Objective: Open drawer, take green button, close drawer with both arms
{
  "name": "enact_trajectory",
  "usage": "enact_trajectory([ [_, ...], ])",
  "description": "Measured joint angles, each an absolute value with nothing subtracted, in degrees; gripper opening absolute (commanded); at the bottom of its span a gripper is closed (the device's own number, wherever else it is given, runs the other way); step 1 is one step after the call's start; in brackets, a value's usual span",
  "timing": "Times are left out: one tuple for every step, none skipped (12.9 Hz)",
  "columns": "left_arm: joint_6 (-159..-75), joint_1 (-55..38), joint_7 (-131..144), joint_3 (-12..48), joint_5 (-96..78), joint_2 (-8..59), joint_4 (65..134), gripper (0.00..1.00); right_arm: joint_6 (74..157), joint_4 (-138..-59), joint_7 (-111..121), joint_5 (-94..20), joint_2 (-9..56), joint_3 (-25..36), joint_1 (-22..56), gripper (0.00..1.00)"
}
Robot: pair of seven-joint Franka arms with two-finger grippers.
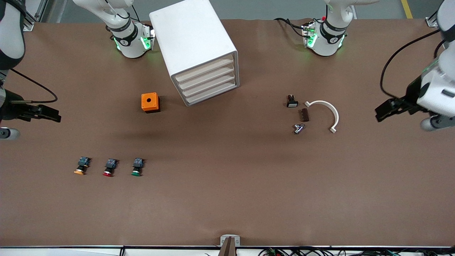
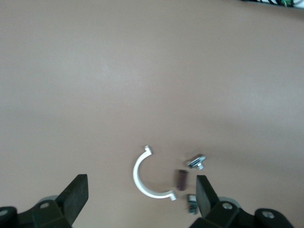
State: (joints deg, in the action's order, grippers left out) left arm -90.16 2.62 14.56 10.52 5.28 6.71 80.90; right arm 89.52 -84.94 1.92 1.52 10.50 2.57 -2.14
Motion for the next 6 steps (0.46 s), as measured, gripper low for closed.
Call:
enact_trajectory([
  [-89.72,2.95,11.64,9.79,5.28,4.6,82.19,1.0,89.51,-84.99,1.93,1.52,10.52,2.57,-2.48,1.0],
  [-89.55,2.72,9.88,8.49,5.03,2.39,83.96,1.0,89.52,-84.98,1.99,1.52,10.55,2.49,-2.55,1.0],
  [-89.41,2.05,8.62,6.89,4.53,0.21,85.88,1.0,89.52,-84.96,2.02,1.52,10.55,2.16,-2.54,1.0],
  [-89.09,1.41,7.61,5.53,4.19,-1.67,87.56,1.0,89.52,-84.91,2.02,1.51,10.55,1.74,-2.49,1.0],
  [-88.44,1.05,6.83,4.88,4.04,-3.06,88.74,1.0,89.54,-84.86,2.01,1.5,10.55,1.36,-2.28,1.0],
  [-87.64,0.84,6.6,4.75,3.98,-3.95,89.49,1.0,89.57,-84.77,1.98,1.5,10.56,1.15,-1.96,1.0],
])
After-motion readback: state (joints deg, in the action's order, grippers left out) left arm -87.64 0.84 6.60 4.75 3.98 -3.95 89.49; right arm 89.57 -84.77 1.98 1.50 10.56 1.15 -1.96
